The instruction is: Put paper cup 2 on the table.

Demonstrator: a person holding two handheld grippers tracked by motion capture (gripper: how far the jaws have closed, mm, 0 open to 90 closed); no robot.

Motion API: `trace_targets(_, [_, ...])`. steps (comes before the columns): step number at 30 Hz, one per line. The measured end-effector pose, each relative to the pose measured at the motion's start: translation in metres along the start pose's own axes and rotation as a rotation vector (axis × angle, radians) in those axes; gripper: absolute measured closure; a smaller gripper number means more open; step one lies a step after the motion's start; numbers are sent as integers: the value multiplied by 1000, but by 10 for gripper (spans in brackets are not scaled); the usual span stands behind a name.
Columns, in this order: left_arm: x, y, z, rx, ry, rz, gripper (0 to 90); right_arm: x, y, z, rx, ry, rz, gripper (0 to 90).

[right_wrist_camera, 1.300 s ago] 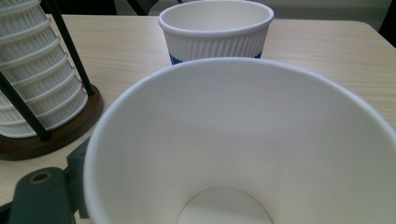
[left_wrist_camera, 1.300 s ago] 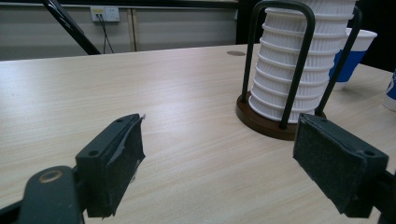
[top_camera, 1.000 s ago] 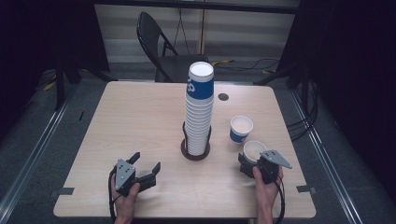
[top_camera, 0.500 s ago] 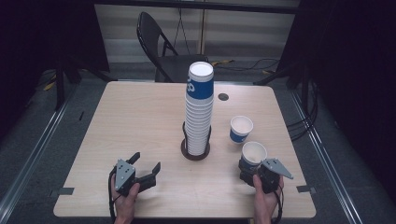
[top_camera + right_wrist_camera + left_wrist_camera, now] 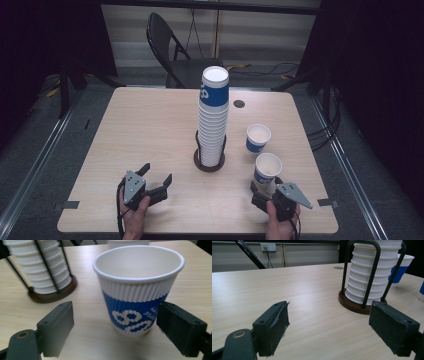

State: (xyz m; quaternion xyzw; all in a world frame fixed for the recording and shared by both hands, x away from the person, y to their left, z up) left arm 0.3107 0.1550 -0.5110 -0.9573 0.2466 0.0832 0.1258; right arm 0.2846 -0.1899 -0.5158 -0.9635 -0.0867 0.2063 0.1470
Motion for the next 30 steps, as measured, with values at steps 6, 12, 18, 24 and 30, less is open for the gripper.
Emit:
trace_targets(6, [1,0,0,-5,-8,-7,162,-3,-29,11,-23,-5,-64,147])
trace_targets(12, [0,1,0,6,-12,-18,163,3,-61,12,-72,17,-177,159])
trace_targets(18, [-1,1,0,4,-4,-29,163,22,-84,6,-111,65,-263,154])
trace_targets(24, [-3,2,-1,28,2,-54,163,33,-98,8,-126,83,-306,142])
trace_targets(30, [-4,1,-1,18,15,-56,163,38,-102,15,-141,70,-308,131])
Point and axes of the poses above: each handheld gripper's, and its own axes: x roughly forward along the jaws, z roughly out of its underside, y roughly to its right, the point moved 7 cm from there along x, roughly forward along the jaws, and after that the axes turned 14 degrees about x, right-handed, at the moved point
